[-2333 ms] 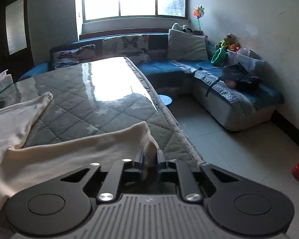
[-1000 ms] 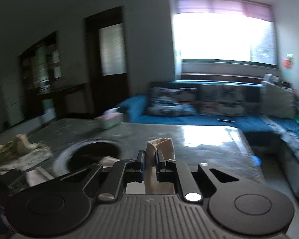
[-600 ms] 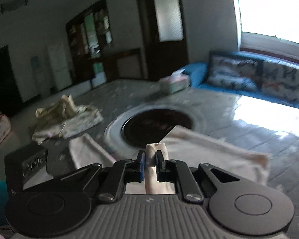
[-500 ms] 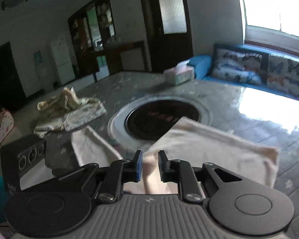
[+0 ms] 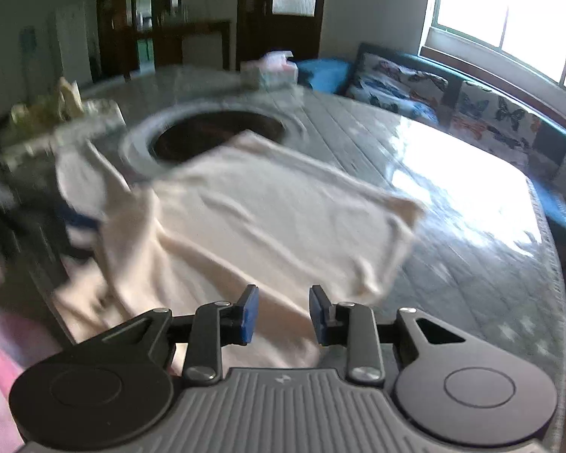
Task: Fold clothes
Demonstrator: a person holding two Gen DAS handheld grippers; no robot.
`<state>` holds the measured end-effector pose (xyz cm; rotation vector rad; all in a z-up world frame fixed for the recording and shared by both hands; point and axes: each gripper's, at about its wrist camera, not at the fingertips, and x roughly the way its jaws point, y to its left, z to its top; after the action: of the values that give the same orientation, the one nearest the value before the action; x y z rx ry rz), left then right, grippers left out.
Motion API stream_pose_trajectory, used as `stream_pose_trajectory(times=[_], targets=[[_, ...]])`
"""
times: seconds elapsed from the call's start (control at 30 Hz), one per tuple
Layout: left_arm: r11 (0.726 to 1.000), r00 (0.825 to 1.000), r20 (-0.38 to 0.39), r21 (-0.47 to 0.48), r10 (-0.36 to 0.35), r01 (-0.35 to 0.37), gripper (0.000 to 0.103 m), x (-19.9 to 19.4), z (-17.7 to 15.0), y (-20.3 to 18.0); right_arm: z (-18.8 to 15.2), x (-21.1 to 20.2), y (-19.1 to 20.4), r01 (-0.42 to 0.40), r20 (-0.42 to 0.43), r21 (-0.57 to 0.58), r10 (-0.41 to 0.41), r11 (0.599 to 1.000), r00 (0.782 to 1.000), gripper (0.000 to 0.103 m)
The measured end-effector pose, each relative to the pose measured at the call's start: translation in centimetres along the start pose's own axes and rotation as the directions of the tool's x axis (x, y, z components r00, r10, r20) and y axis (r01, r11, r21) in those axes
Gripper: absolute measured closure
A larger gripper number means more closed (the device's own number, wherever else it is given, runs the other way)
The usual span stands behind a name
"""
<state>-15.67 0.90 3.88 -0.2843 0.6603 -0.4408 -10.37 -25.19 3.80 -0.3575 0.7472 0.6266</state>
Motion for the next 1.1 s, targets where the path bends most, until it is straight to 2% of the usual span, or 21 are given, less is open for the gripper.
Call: stream_pose_trajectory(times=[0.13, 0.3, 0.37, 0.57, 0.67, 0.7, 0.73, 0.87, 1.03, 1.1], targets=[[0.999, 0.998, 0.037, -0.014, 0.042, -0.042, 0.030, -0.5, 0.9, 0.3, -0.9, 0.6, -0.8, 0.006, -0.016, -0.051, -0.007, 0.999, 1.000, 0.070], [0.998, 0.998, 0.022, 0.006, 0.058, -0.058, 0.032, 0.7, 1.4, -0.2, -0.4, 2.0, -1.4, -0.039, -0.023, -0.148, 0.036, 0.988, 0.999, 0.070], [0.998, 0.998, 0.013, 0.022, 0.063, -0.063, 0.036, 1.2, 1.4, -0.5, -0.2, 2.4, -1.4, -0.063, -0.038, -0.184, 0.057, 0.981, 0.998, 0.070], [0.998, 0.998, -0.003, 0.036, 0.057, -0.057, 0.063, 2.0, 1.3, -0.9, 0.3, 3.4, -0.9, -0.149, -0.087, -0.293, 0.129, 0.944, 0.988, 0.073], [0.997, 0.999, -0.003, 0.055, 0.046, -0.046, 0.085, 2.0, 1.4, -1.2, 0.2, 3.7, -1.0, -0.174, -0.115, -0.311, 0.145, 0.934, 0.983, 0.076], [0.997, 0.999, -0.002, 0.060, 0.044, -0.044, 0.093, 2.0, 1.4, -1.2, 0.3, 3.7, -1.2, -0.184, -0.122, -0.303, 0.154, 0.935, 0.981, 0.079], [0.997, 0.999, 0.002, 0.064, 0.047, -0.047, 0.096, 1.9, 1.4, -1.3, 0.3, 3.8, -1.4, -0.191, -0.128, -0.295, 0.160, 0.936, 0.979, 0.089], [0.995, 0.998, 0.021, 0.070, 0.064, -0.065, 0.099, 1.1, 1.6, -1.4, 0.4, 3.1, -1.5, -0.172, -0.125, -0.278, 0.142, 0.945, 0.982, 0.100], [0.992, 0.994, 0.032, 0.058, 0.109, -0.110, 0.099, 0.4, 1.5, -0.6, 0.1, 1.4, -2.8, -0.113, -0.080, -0.201, 0.098, 0.973, 0.992, 0.100], [0.991, 0.992, 0.007, 0.047, 0.125, -0.125, 0.099, 0.7, 1.3, -0.2, -0.4, 1.9, -3.1, -0.103, -0.088, -0.171, 0.089, 0.980, 0.992, 0.098]])
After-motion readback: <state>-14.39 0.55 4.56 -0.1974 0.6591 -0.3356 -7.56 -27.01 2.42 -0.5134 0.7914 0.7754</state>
